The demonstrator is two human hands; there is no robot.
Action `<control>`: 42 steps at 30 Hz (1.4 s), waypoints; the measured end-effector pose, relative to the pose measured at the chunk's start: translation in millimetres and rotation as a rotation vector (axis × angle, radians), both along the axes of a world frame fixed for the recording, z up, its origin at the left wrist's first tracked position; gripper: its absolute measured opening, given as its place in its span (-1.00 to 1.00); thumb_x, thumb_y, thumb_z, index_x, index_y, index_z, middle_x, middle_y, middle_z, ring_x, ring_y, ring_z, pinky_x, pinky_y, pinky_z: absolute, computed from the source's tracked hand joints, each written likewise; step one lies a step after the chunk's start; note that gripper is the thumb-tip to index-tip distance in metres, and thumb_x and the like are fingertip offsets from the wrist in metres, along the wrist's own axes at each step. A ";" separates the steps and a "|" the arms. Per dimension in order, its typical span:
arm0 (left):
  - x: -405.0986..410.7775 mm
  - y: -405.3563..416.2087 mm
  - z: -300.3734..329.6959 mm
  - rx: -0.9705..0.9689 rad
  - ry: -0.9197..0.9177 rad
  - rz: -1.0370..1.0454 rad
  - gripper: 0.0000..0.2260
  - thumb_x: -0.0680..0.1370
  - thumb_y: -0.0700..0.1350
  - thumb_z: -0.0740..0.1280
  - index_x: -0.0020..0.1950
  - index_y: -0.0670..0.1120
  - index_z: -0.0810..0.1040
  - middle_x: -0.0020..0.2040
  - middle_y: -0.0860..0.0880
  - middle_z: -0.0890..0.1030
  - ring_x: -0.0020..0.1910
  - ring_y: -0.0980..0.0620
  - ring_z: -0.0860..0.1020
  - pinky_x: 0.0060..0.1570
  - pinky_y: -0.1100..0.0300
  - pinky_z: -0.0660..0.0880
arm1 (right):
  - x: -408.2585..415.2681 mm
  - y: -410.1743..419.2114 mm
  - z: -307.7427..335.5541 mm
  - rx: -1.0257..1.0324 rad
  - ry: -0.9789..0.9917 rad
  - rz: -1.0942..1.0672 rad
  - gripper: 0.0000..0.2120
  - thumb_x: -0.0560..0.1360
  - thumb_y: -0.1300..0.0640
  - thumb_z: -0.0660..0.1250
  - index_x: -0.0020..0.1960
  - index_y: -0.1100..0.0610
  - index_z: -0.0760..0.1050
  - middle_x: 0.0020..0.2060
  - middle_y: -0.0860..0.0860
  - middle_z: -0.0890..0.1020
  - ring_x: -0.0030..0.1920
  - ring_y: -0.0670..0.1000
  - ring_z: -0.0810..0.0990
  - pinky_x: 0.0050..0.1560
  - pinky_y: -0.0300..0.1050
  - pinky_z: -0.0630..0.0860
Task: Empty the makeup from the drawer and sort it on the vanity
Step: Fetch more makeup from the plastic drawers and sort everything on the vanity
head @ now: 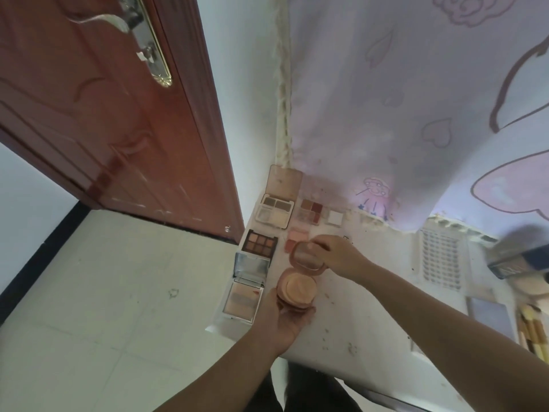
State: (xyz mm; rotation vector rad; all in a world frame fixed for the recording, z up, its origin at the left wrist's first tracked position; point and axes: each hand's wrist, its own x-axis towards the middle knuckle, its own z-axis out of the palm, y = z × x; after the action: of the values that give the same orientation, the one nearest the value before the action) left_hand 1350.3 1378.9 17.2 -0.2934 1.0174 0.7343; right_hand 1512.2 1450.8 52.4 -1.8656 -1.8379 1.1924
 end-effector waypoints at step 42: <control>165.2 -48.8 14.4 0.179 0.103 -0.755 -0.73 0.63 -0.10 0.14 0.11 -0.25 0.54 0.08 -0.21 0.58 -0.04 -0.08 0.55 -0.05 0.10 0.50 | 161.1 -176.0 -17.2 -0.005 -0.286 -0.023 -0.46 0.41 -0.12 0.38 0.30 -0.01 0.28 0.30 -0.07 0.32 0.26 -0.04 0.32 0.20 -0.28 0.31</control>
State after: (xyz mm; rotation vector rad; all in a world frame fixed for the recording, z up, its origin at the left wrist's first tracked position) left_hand 1515.5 1330.1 31.6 0.2837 1.0501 0.1485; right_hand 1673.3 1274.8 35.3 -2.1476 -1.9480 0.9624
